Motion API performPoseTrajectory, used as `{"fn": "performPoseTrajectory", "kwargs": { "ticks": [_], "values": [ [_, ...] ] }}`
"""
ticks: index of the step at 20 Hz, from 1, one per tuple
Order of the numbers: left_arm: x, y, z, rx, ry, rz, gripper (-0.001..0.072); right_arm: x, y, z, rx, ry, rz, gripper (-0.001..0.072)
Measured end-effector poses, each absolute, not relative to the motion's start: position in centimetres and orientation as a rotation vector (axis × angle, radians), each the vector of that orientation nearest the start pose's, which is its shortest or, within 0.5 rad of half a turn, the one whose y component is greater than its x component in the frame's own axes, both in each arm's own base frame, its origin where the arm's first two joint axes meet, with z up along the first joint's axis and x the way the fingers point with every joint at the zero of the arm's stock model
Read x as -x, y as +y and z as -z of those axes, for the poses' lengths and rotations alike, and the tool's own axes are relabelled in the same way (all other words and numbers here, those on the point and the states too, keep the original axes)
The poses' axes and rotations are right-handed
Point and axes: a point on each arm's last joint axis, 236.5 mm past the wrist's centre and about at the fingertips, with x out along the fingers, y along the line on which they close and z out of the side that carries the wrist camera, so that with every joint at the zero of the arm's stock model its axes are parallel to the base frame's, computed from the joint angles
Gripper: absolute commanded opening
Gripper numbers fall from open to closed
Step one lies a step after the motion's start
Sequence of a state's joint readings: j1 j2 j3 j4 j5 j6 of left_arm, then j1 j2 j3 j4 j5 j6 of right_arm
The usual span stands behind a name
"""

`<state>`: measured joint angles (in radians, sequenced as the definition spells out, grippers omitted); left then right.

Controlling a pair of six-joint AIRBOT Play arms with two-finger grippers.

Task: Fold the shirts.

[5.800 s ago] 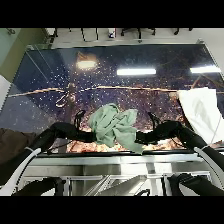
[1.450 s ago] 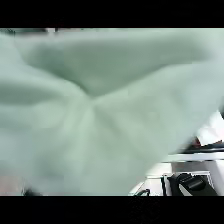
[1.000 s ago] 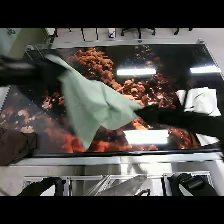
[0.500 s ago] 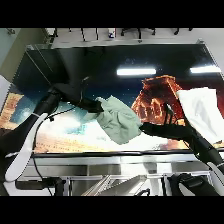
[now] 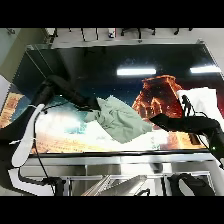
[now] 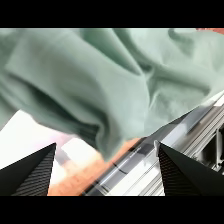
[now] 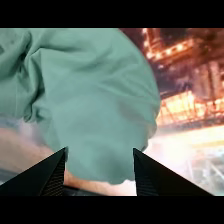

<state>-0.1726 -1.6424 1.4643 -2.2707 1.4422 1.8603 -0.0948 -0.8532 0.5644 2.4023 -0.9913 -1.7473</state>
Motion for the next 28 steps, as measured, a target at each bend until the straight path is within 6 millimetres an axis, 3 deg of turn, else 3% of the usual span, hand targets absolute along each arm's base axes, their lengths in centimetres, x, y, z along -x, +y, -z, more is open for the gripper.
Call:
{"fn": "performPoseTrajectory", "kwargs": {
  "ticks": [3, 5, 10, 14, 17, 18, 20, 25, 28],
  "values": [
    [-36.3, -18.7, 0.4, 0.359, 1.525, 0.732, 0.0707, -26.5, 14.1, -1.9, -0.73, 1.165, -0.399, 0.047],
    [-35.7, -17.0, 2.4, 0.416, 1.552, 0.671, 0.0707, -24.5, 16.1, -1.4, -0.732, 1.217, -0.433, 0.047],
    [-33.9, -15.1, 6.0, 0.504, 1.599, 0.581, 0.0707, -22.3, 20.9, 2.4, -0.737, 1.331, -0.437, 0.0471],
    [-33.4, -14.8, 6.7, 0.508, 1.6, 0.572, 0.0707, -21.7, 23.8, 6.9, -0.725, 1.443, -0.377, 0.047],
    [-33.4, -14.7, 6.5, 0.503, 1.585, 0.573, 0.0707, -22.3, 25.6, 8.7, -0.703, 1.475, -0.357, 0.0465],
    [-33.5, -14.7, 6.4, 0.5, 1.579, 0.574, 0.0707, -22.6, 26.1, 8.9, -0.7, 1.477, -0.353, 0.0448],
    [-33.6, -14.6, 6.2, 0.495, 1.567, 0.575, 0.0707, -23.6, 27.0, 9.1, -0.699, 1.468, -0.35, 0.005],
    [-33.8, -14.6, 6.0, 0.489, 1.552, 0.574, 0.0707, -25.2, 28.1, 8.1, -0.706, 1.423, -0.368, 0.0019],
    [-33.9, -14.6, 6.0, 0.487, 1.55, 0.574, 0.0706, -26.5, 28.9, 3.9, -0.726, 1.332, -0.441, 0.0019]
  ]
}}
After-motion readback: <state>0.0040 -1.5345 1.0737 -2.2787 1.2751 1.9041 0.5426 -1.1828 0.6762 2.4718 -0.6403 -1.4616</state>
